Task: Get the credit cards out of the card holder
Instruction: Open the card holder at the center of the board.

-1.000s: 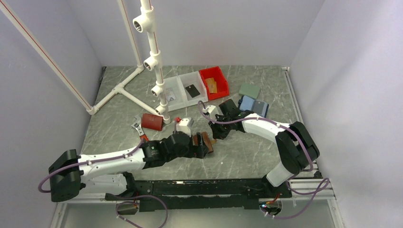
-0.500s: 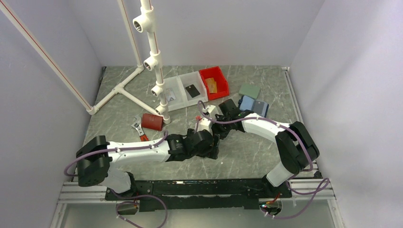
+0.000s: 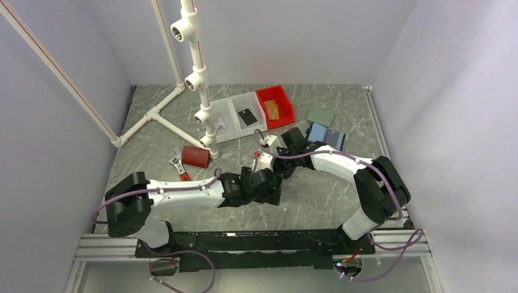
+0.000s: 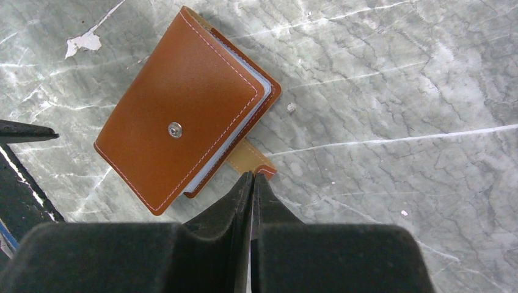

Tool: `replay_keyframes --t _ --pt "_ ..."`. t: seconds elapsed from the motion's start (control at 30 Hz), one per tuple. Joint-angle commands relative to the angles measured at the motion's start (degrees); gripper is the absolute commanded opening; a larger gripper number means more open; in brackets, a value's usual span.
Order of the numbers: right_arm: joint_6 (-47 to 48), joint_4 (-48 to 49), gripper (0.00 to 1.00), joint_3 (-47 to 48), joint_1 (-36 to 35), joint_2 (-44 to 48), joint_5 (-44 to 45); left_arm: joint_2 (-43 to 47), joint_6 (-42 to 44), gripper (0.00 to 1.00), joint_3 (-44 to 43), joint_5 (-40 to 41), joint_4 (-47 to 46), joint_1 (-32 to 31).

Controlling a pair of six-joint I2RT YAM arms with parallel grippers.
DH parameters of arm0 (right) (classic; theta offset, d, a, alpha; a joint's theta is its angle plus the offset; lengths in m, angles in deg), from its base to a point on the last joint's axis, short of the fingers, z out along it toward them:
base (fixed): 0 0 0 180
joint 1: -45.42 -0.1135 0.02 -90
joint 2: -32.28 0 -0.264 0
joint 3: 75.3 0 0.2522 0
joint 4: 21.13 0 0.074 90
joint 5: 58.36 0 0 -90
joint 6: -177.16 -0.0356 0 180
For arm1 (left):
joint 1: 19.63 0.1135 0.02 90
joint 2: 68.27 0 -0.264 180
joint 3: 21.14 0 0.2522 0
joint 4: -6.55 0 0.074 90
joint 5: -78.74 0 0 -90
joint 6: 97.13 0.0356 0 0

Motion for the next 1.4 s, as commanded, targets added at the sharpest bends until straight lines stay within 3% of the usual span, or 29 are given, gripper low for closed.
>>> replay_keyframes --t 0.0,0.43,0.63,1.37 --pt "-0.8 -0.3 0.04 1.9 0.3 -0.1 -1.7 -2.3 -1.9 0.99 -3.7 3.7 0.2 -0.4" --pt "-0.9 -0.3 0.04 1.9 0.4 0.1 -1.9 -13.8 -12.1 0.99 -14.0 13.7 16.3 -0.4" --pt "-0.9 -0.3 0.04 1.9 0.5 0.0 -2.1 -17.5 -16.7 0.94 -17.2 17.2 22.2 -0.4" --pt "-0.9 -0.4 0.04 2.0 0.5 -0.2 -2.3 -23.1 -15.2 0.9 -21.1 16.6 21.4 -0.4"
